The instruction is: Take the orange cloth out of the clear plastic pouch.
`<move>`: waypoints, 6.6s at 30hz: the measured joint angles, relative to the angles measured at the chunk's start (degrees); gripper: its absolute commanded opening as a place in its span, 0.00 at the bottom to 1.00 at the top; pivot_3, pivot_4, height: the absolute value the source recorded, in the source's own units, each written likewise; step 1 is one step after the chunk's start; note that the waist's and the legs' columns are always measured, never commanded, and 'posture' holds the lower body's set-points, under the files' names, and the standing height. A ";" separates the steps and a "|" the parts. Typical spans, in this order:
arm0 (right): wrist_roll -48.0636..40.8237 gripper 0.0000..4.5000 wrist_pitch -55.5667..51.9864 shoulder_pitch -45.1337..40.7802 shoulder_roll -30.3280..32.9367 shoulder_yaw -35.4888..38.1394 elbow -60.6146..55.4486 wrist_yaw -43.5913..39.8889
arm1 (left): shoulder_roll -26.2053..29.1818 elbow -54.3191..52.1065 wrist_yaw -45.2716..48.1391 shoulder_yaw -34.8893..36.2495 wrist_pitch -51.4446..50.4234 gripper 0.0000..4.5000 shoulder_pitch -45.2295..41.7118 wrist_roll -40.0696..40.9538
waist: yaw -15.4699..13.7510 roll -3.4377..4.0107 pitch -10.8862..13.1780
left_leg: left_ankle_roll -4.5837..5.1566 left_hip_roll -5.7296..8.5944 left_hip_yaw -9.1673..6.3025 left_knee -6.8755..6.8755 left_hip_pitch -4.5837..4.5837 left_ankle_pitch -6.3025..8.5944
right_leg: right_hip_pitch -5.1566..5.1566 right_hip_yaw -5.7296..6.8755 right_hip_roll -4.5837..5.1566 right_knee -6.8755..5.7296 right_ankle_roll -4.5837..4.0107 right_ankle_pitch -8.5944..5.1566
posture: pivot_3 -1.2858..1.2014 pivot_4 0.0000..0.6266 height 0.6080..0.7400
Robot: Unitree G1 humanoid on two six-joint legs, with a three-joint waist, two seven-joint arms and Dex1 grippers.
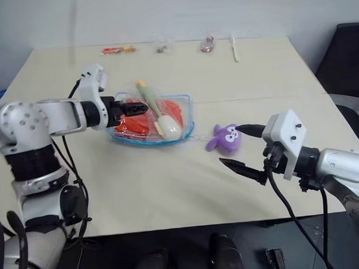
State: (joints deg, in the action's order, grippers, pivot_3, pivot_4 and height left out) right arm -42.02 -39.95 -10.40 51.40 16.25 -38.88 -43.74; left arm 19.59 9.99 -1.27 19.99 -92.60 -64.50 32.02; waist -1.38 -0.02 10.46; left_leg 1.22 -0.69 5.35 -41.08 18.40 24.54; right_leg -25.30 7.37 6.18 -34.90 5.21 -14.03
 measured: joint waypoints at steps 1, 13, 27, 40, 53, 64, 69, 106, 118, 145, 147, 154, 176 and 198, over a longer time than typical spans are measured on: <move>0.09 1.00 0.04 -0.48 -0.17 -0.61 0.01 0.21 | -1.20 2.95 -0.89 0.24 -0.02 0.97 -1.90 -1.36 | 0.00 -0.01 0.00 | -0.01 0.00 -0.01 0.01 0.01 0.00 | 0.00 0.01 0.00 0.01 0.00 0.00 | 0.52 0.24 1.00; 3.02 1.00 2.36 -0.23 -1.12 -4.60 -0.19 1.79 | -7.26 31.38 -2.96 -0.52 9.83 0.97 -13.79 -11.74 | -0.04 -0.04 0.02 | -0.06 0.00 -0.05 0.03 0.11 -0.03 | -0.01 0.15 0.00 0.09 0.00 0.00 | 0.52 0.24 1.00; 3.64 1.00 2.45 -0.09 -1.17 -4.08 -0.77 4.30 | -9.41 47.07 -1.68 -1.97 21.72 0.52 -17.95 -14.85 | -0.30 -0.06 0.03 | -0.03 0.03 -0.07 0.00 0.15 -0.05 | -0.02 0.18 0.06 0.06 0.02 0.01 | 0.52 0.24 1.00; 2.42 1.00 2.27 -0.04 -1.18 -2.71 -1.64 5.64 | -4.09 45.48 -2.42 0.53 16.83 0.06 -17.98 -14.92 | 0.36 -0.07 0.04 | -0.04 -0.03 -0.04 0.08 0.13 -0.06 | -0.09 0.18 0.02 0.04 0.02 0.01 | 0.52 0.24 1.00; -1.56 1.00 1.83 -11.43 -5.36 -11.23 2.44 1.58 | 29.48 23.19 -2.17 11.59 5.75 0.06 2.11 -18.12 | 2.89 -0.11 0.06 | -0.12 -0.13 -0.06 0.17 0.06 -0.06 | -0.18 0.20 -0.05 0.00 -0.08 -0.05 | 0.52 0.24 1.00; -0.96 1.00 2.76 -17.20 -9.71 -18.60 7.15 -5.24 | 40.81 24.22 3.41 22.17 11.72 0.31 21.45 -19.70 | 0.50 -0.36 -0.08 | -0.11 -0.04 -0.12 -0.03 0.15 -0.06 | -0.13 0.23 0.08 -0.09 -0.08 -0.05 | 0.52 0.24 1.00; -0.70 1.00 3.11 -18.62 -10.23 -18.74 8.54 -7.38 | 40.04 23.06 3.27 25.83 11.93 0.63 25.09 -19.83 | 0.70 -0.41 -0.10 | -0.11 -0.10 -0.10 0.00 0.13 -0.05 | -0.14 0.25 0.02 -0.09 -0.08 -0.05 | 0.52 0.24 1.00; 4.75 1.00 3.33 -12.18 -8.46 -14.63 5.42 -3.52 | 43.71 3.88 68.00 -24.79 94.94 0.99 22.05 -29.19 | 1.25 -0.11 0.10 | -0.17 -0.14 0.14 0.01 0.19 0.00 | -0.27 0.22 -0.09 -0.14 -0.23 -0.13 | 0.52 0.24 1.00; 3.49 1.00 0.75 -9.49 -8.21 -11.28 1.78 1.19 | 29.87 31.82 62.46 -37.61 117.80 0.99 7.68 -47.55 | 1.28 -0.14 0.08 | -0.04 -0.15 0.04 -0.06 0.28 -0.01 | -0.28 0.31 -0.05 -0.11 -0.16 -0.09 | 0.52 0.24 1.00; 1.03 1.00 -1.61 -0.82 -4.45 -8.02 -3.81 3.85 | 35.17 2.47 65.97 -29.85 103.87 0.00 27.68 -44.53 | 1.59 -0.16 0.07 | 0.08 -0.16 -0.26 -0.21 0.48 -0.04 | -0.28 0.45 0.12 -0.06 -0.06 -0.03 | 0.52 0.24 1.00; 0.50 1.00 -1.64 0.88 -4.11 -7.28 -4.12 3.37 | 37.72 -6.98 65.22 -26.76 97.66 0.00 35.58 -44.85 | 1.54 -0.16 0.07 | 0.08 -0.17 -0.24 -0.18 0.48 -0.04 | -0.28 0.43 0.11 -0.03 -0.06 -0.03 | 0.52 0.24 1.00; 0.37 1.00 -1.37 3.06 -3.00 -6.78 -4.79 2.53 | 37.16 -26.08 59.87 -21.58 75.29 0.00 47.23 -48.56 | 0.11 -0.15 0.07 | 0.11 -0.15 -0.25 -0.25 0.44 -0.04 | -0.20 0.30 0.15 -0.06 -0.03 -0.01 | 0.52 0.24 1.00; 1.76 1.00 -0.05 0.07 -2.96 -9.10 -3.35 0.70 | 36.05 -10.83 53.68 -20.79 111.19 0.00 48.66 -39.58 | -0.06 -0.15 0.07 | 0.10 -0.14 -0.25 -0.25 0.44 -0.04 | -0.22 0.41 0.25 -0.08 -0.04 -0.01 | 0.52 0.24 1.00; 3.69 1.00 1.62 1.70 -2.01 -9.00 -1.36 -1.94 | 37.34 -19.50 56.42 -15.37 96.07 0.77 55.54 -32.33 | 0.10 -0.15 0.07 | 0.11 -0.14 -0.22 -0.23 0.40 -0.03 | -0.21 0.37 0.19 -0.07 -0.04 -0.01 | 0.52 0.24 1.00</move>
State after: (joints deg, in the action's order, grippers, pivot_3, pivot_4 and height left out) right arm -38.34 -38.33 -8.70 49.39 7.24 -40.24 -45.67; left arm 56.92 -9.51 55.16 4.62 3.48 -8.96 -0.31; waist -1.28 -0.17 10.53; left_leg 1.34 -0.84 5.14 -41.31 18.81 24.51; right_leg -25.51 7.74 6.36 -34.97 5.17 -14.05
